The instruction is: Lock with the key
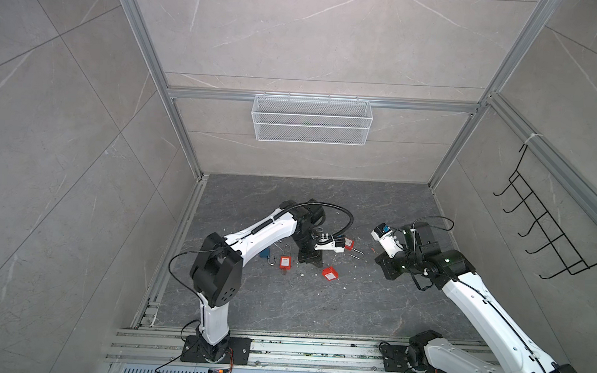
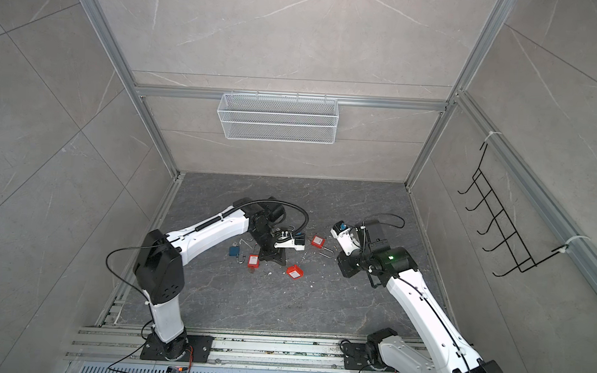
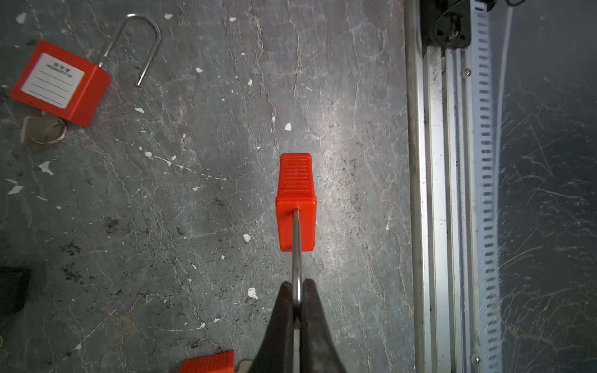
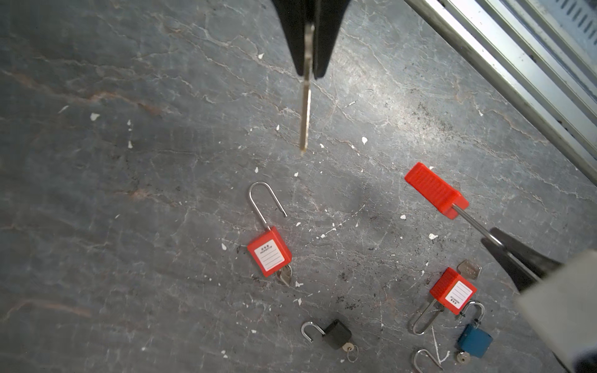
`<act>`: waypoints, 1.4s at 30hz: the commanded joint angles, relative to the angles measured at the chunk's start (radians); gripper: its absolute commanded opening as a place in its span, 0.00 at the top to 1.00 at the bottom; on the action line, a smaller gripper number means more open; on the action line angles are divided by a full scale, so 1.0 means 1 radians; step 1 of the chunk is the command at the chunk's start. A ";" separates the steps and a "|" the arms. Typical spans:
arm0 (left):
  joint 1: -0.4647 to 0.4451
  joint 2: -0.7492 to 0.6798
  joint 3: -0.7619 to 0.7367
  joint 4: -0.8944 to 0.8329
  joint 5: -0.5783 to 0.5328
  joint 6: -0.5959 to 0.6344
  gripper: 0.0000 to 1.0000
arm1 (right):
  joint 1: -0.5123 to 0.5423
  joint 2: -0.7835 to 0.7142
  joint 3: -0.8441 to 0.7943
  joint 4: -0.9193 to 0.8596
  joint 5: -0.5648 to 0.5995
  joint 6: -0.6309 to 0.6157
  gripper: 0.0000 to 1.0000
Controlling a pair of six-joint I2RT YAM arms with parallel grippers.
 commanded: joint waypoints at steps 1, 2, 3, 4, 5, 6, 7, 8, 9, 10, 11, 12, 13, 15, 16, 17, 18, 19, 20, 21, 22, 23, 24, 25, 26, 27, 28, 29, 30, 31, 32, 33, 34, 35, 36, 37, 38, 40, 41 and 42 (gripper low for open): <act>-0.026 0.059 0.090 -0.131 -0.050 0.042 1.00 | 0.022 0.026 -0.005 0.016 0.022 0.125 1.00; -0.024 0.074 0.102 -0.137 -0.049 0.038 1.00 | 0.022 0.032 -0.001 0.019 0.029 0.136 1.00; -0.025 0.090 0.113 -0.146 -0.047 0.039 1.00 | 0.022 0.039 0.003 0.024 0.030 0.153 1.00; -0.025 0.106 0.121 -0.158 -0.046 0.042 1.00 | 0.024 0.047 0.006 0.032 0.024 0.175 1.00; -0.025 0.119 0.130 -0.165 -0.047 0.043 1.00 | 0.025 0.054 0.006 0.039 0.014 0.200 1.00; -0.025 0.134 0.131 -0.171 -0.052 0.046 1.00 | 0.028 0.063 0.007 0.047 0.007 0.232 1.00; -0.029 0.144 0.132 -0.169 -0.066 0.047 1.00 | 0.032 0.071 0.007 0.053 0.005 0.261 1.00; -0.032 0.152 0.129 -0.166 -0.079 0.046 1.00 | 0.037 0.075 0.003 0.056 0.004 0.279 1.00; -0.039 0.161 0.133 -0.171 -0.089 0.048 1.00 | 0.041 0.076 -0.008 0.060 0.006 0.286 1.00; -0.044 0.169 0.142 -0.173 -0.100 0.048 1.00 | 0.044 0.073 -0.020 0.068 0.017 0.295 1.00; -0.048 0.178 0.149 -0.176 -0.107 0.043 1.00 | 0.043 0.070 -0.033 0.077 0.028 0.307 1.00; -0.049 0.189 0.158 -0.183 -0.112 0.043 1.00 | 0.043 0.069 -0.043 0.086 0.029 0.321 1.00; -0.051 0.200 0.165 -0.186 -0.122 0.040 1.00 | 0.045 0.072 -0.052 0.093 0.020 0.333 1.00; -0.055 0.222 0.181 -0.190 -0.142 0.036 1.00 | 0.043 0.081 -0.062 0.102 -0.001 0.362 1.00; -0.059 0.237 0.194 -0.190 -0.148 0.036 1.00 | 0.044 0.083 -0.073 0.110 -0.011 0.373 1.00; -0.062 0.248 0.210 -0.190 -0.158 0.033 1.00 | 0.044 0.082 -0.082 0.116 -0.012 0.380 1.00; -0.067 0.264 0.231 -0.190 -0.175 0.024 1.00 | 0.044 0.082 -0.092 0.124 -0.008 0.387 1.00; -0.072 0.279 0.246 -0.189 -0.191 0.023 1.00 | 0.044 0.079 -0.101 0.132 -0.008 0.390 1.00; -0.075 0.290 0.256 -0.184 -0.211 0.019 1.00 | 0.044 0.076 -0.108 0.138 -0.006 0.393 1.00; -0.077 0.305 0.267 -0.183 -0.224 0.017 1.00 | 0.044 0.072 -0.113 0.140 -0.004 0.397 1.00; -0.079 0.316 0.277 -0.182 -0.235 0.020 1.00 | 0.044 0.070 -0.116 0.144 -0.002 0.402 1.00; -0.080 0.322 0.281 -0.172 -0.247 0.016 1.00 | 0.043 0.069 -0.121 0.146 0.000 0.405 1.00; -0.080 0.329 0.288 -0.166 -0.250 0.016 1.00 | 0.045 0.068 -0.126 0.150 0.000 0.410 1.00; -0.080 0.334 0.294 -0.165 -0.253 0.020 0.99 | 0.044 0.070 -0.128 0.152 0.003 0.416 1.00; -0.082 0.338 0.298 -0.148 -0.267 0.017 0.98 | 0.044 0.072 -0.131 0.154 0.003 0.425 1.00; -0.082 0.343 0.303 -0.138 -0.280 0.018 0.98 | 0.045 0.078 -0.133 0.154 0.004 0.434 1.00; -0.081 0.348 0.312 -0.132 -0.288 0.024 0.97 | 0.044 0.082 -0.133 0.153 0.003 0.442 1.00; -0.081 0.355 0.321 -0.115 -0.304 0.022 0.96 | 0.044 0.086 -0.133 0.151 0.002 0.451 1.00; -0.080 0.364 0.336 -0.111 -0.305 0.021 0.93 | 0.044 0.088 -0.133 0.150 0.000 0.460 1.00; -0.080 0.373 0.348 -0.108 -0.302 0.023 0.90 | 0.044 0.087 -0.133 0.148 -0.002 0.471 1.00; -0.080 0.381 0.360 -0.099 -0.300 0.021 0.87 | 0.044 0.087 -0.133 0.146 0.000 0.480 1.00; -0.080 0.388 0.370 -0.097 -0.290 0.020 0.84 | 0.044 0.084 -0.135 0.144 0.000 0.489 1.00; -0.080 0.392 0.376 -0.093 -0.284 0.020 0.82 | 0.044 0.081 -0.135 0.141 0.001 0.496 1.00; -0.080 0.396 0.381 -0.084 -0.279 0.015 0.82 | 0.044 0.077 -0.137 0.136 0.005 0.500 1.00; -0.080 0.396 0.385 -0.076 -0.274 0.016 0.82 | 0.043 0.073 -0.141 0.133 0.007 0.503 1.00; -0.081 0.394 0.386 -0.059 -0.275 0.012 0.82 | 0.045 0.070 -0.147 0.131 0.010 0.505 1.00; -0.080 0.389 0.387 -0.033 -0.275 0.005 0.78 | 0.043 0.068 -0.156 0.132 0.014 0.512 1.00; -0.077 0.384 0.400 -0.001 -0.269 -0.001 0.73 | 0.044 0.070 -0.169 0.138 0.010 0.518 1.00; -0.072 0.382 0.412 0.013 -0.270 -0.011 0.70 | 0.044 0.075 -0.170 0.136 0.008 0.526 1.00; -0.066 0.380 0.423 0.026 -0.271 -0.021 0.68 | 0.043 0.081 -0.167 0.133 0.005 0.534 1.00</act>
